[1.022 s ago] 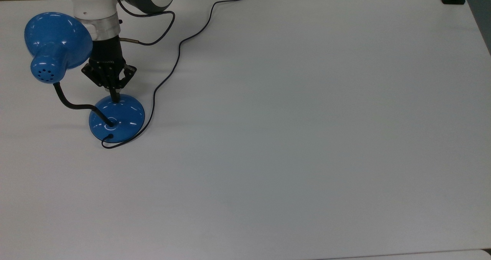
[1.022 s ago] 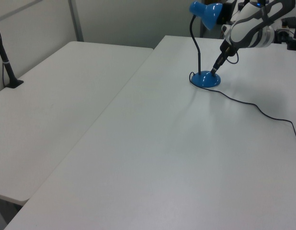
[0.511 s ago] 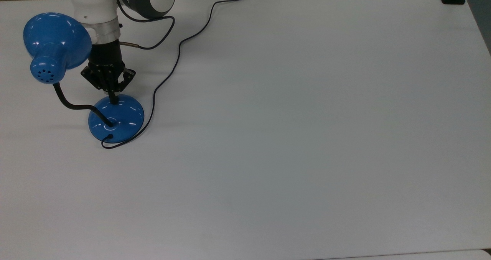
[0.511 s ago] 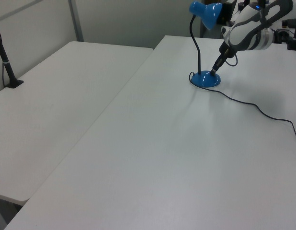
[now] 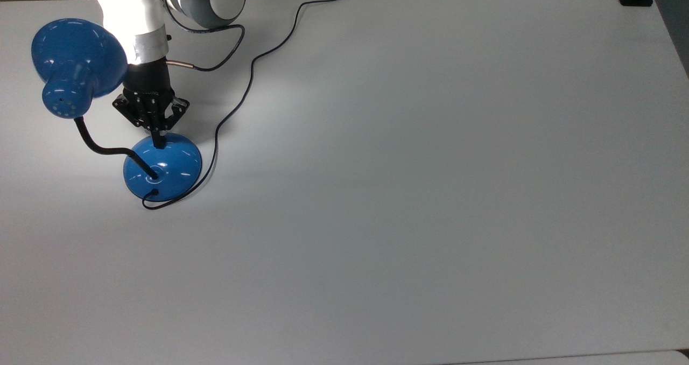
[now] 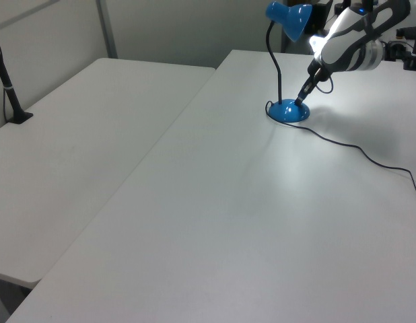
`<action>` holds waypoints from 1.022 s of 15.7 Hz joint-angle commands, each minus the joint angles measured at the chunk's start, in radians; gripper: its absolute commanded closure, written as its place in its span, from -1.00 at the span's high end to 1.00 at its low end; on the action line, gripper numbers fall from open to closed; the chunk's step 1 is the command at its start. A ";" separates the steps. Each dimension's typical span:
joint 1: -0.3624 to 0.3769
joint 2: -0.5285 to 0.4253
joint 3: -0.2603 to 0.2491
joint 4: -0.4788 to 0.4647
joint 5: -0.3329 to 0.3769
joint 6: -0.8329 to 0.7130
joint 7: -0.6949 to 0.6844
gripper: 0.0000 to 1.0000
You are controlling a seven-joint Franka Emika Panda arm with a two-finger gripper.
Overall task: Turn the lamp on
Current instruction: 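Lift the gripper up and away from the lamp base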
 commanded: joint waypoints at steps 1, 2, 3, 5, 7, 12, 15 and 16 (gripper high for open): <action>0.000 -0.074 -0.004 -0.013 0.016 -0.081 -0.027 -1.00; -0.011 -0.102 -0.006 -0.013 0.012 -0.136 -0.045 -1.00; -0.022 -0.117 -0.006 -0.012 0.006 -0.182 -0.070 -1.00; -0.036 -0.134 -0.008 -0.007 -0.091 -0.279 -0.090 -1.00; -0.057 -0.160 -0.008 0.004 -0.212 -0.424 -0.089 -1.00; -0.051 -0.257 -0.020 0.167 -0.335 -0.943 -0.018 -1.00; 0.005 -0.271 -0.020 0.325 -0.344 -1.147 0.169 -0.93; 0.028 -0.276 -0.023 0.364 -0.344 -1.181 0.228 -0.86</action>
